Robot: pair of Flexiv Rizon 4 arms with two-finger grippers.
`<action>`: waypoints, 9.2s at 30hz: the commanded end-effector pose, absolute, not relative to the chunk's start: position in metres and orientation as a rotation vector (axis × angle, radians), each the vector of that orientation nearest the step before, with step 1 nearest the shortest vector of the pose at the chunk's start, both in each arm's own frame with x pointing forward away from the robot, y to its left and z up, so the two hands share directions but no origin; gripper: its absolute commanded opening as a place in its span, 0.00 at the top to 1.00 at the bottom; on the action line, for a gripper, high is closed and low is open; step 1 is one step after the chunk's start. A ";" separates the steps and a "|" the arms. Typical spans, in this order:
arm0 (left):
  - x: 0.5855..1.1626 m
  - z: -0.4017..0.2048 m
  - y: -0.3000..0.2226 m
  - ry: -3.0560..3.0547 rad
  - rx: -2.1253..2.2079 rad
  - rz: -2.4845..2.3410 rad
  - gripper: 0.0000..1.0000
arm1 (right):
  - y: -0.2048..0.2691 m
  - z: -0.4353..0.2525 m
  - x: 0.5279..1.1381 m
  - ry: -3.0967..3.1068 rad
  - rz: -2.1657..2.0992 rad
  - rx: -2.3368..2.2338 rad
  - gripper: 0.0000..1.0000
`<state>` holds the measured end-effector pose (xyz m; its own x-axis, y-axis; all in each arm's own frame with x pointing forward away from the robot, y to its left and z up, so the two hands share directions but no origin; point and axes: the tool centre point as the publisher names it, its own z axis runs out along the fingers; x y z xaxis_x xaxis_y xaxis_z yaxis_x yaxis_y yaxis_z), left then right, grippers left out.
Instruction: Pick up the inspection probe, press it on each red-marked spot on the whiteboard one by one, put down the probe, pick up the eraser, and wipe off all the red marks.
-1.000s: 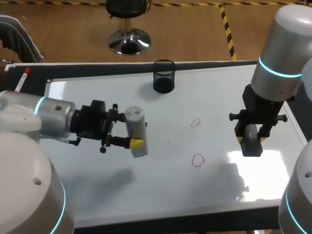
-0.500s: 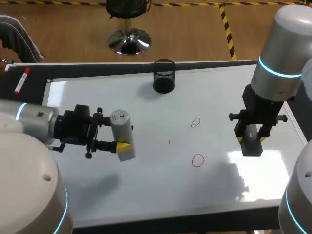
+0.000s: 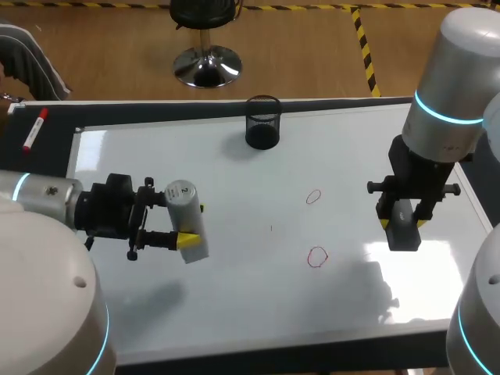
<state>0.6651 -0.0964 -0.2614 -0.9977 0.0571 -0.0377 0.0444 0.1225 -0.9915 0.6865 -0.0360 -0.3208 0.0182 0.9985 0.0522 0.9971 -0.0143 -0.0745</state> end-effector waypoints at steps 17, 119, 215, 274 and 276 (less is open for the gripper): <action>0.663 -0.260 -0.095 -2.349 -0.106 2.077 1.00 | -0.009 -0.324 0.683 -2.097 0.109 -2.207 1.00; 0.663 -0.260 -0.095 -2.349 -0.106 2.077 1.00 | 0.110 -0.444 0.660 -2.260 -0.033 -1.993 1.00; 0.663 -0.260 -0.095 -2.349 -0.106 2.077 1.00 | 0.052 -0.429 0.684 -2.117 0.056 -2.177 1.00; 0.663 -0.260 -0.095 -2.349 -0.106 2.077 1.00 | -0.039 -0.349 0.712 -2.222 0.047 -2.111 1.00; 0.663 -0.260 -0.095 -2.349 -0.106 2.077 1.00 | -0.039 -0.349 0.712 -2.222 0.047 -2.111 1.00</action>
<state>0.6648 -0.0957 -0.2605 -0.9977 0.0569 -0.0372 0.0440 0.1234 -0.9914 0.7128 -0.0383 -0.3503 -0.0482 0.9983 0.0331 0.9957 0.0506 -0.0773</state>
